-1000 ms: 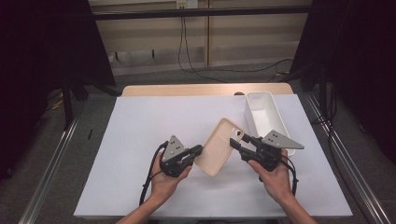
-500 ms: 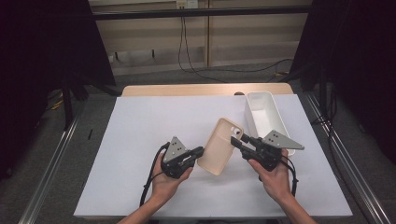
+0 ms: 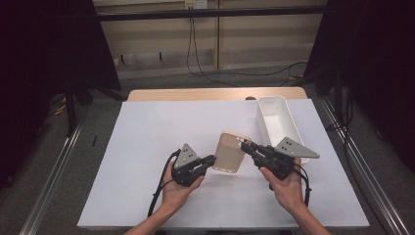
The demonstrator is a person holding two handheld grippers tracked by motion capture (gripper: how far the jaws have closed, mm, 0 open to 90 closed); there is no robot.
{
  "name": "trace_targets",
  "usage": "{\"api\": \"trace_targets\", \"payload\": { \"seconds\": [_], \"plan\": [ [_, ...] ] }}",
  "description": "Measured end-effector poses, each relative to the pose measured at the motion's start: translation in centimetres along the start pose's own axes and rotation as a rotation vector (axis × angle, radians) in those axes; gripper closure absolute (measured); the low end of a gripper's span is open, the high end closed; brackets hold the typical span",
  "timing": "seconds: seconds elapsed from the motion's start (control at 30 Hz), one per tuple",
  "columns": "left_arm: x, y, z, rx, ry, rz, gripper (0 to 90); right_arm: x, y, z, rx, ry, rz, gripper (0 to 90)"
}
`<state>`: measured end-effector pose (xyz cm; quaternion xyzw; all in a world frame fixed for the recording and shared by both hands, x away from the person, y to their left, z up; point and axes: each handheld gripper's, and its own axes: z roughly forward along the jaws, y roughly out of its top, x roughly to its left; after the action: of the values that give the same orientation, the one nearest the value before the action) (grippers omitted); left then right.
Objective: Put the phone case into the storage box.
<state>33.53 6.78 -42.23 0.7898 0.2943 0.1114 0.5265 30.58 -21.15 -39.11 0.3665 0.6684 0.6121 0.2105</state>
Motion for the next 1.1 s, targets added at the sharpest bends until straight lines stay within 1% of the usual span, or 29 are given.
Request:
{"api": "trace_targets", "payload": {
  "seconds": [0.03,0.07,0.1,0.13,0.2,0.23,0.3,0.33,0.4,0.47,0.5,0.53,0.63,0.67,0.7,0.73,0.77,0.8,0.87,0.97,1.0,1.03,1.07,1.1],
  "plan": [
    [0.1,0.0,0.0,-0.004,0.0,-0.011,84.0,0.1,0.0,0.0,-0.001,0.002,-0.001,81.7],
    [0.2,0.0,0.0,-0.011,-0.006,-0.023,80.6,0.1,0.1,0.0,-0.003,0.007,0.0,81.8],
    [0.2,0.0,0.0,-0.01,-0.009,-0.024,73.6,0.2,0.1,0.0,-0.006,0.012,-0.004,81.7],
    [0.2,0.0,0.0,-0.02,-0.011,-0.025,69.9,0.3,0.2,0.1,-0.005,0.016,-0.004,81.7],
    [0.3,0.0,0.0,-0.023,-0.019,-0.039,65.5,0.3,0.1,0.1,-0.006,0.023,0.002,81.8],
    [0.3,0.0,-0.1,-0.023,-0.015,-0.04,62.3,0.4,0.2,0.1,-0.004,0.026,0.003,81.8],
    [0.3,0.0,-0.1,-0.029,-0.015,-0.028,57.5,0.4,0.2,0.1,-0.008,0.029,-0.006,81.8],
    [0.3,0.0,-0.2,-0.032,-0.01,-0.031,54.4,0.4,0.3,0.1,-0.009,0.032,-0.005,81.8],
    [0.4,0.1,-0.3,-0.047,-0.005,-0.028,45.6,0.3,0.4,0.0,-0.013,0.032,-0.003,81.8],
    [0.4,0.1,-0.5,-0.058,-0.001,-0.023,42.9,0.1,0.4,-0.1,-0.014,0.029,-0.002,81.7],
    [0.4,0.1,-0.5,-0.065,0.002,-0.023,39.4,0.1,0.4,-0.1,-0.016,0.028,0.0,81.7],
    [0.5,0.1,-0.6,-0.069,-0.002,-0.029,34.8,0.0,0.5,-0.2,-0.017,0.027,0.0,81.8],
    [0.6,0.1,-0.8,-0.084,-0.01,-0.044,26.3,-0.2,0.5,-0.2,-0.018,0.025,-0.003,81.7],
    [0.6,0.2,-0.8,-0.081,-0.006,-0.044,23.1,-0.3,0.5,-0.2,-0.018,0.027,-0.006,81.8],
    [0.7,0.2,-0.9,-0.068,0.012,-0.027,19.6,-0.3,0.5,-0.3,-0.018,0.028,-0.007,81.7],
    [0.6,0.2,-1.0,-0.063,0.024,-0.02,16.7,-0.4,0.5,-0.3,-0.019,0.025,-0.009,81.7],
    [0.7,0.2,-1.1,-0.065,0.025,-0.017,14.8,-0.4,0.5,-0.3,-0.015,0.024,-0.005,81.7],
    [0.8,0.2,-1.2,-0.061,0.035,-0.01,13.5,-0.4,0.4,-0.3,-0.016,0.025,-0.006,81.8],
    [0.8,0.2,-1.2,-0.065,0.045,-0.01,8.5,-0.6,0.5,-0.3,-0.018,0.024,-0.009,81.7],
    [0.9,0.2,-1.4,-0.075,0.048,0.01,6.6,-0.7,0.5,-0.5,-0.02,0.023,-0.007,81.7],
    [0.9,0.2,-1.5,-0.086,0.039,0.011,4.9,-0.8,0.6,-0.5,-0.02,0.023,-0.006,81.7],
    [1.0,0.2,-1.6,-0.096,0.042,0.016,4.5,-0.9,0.6,-0.5,-0.021,0.018,-0.007,81.7],
    [0.9,0.2,-1.6,-0.092,0.047,0.027,3.8,-0.9,0.6,-0.6,-0.022,0.018,-0.005,81.7],
    [1.0,0.2,-1.7,-0.088,0.04,0.03,3.6,-1.0,0.7,-0.6,-0.025,0.017,-0.009,81.7]
  ]
}}
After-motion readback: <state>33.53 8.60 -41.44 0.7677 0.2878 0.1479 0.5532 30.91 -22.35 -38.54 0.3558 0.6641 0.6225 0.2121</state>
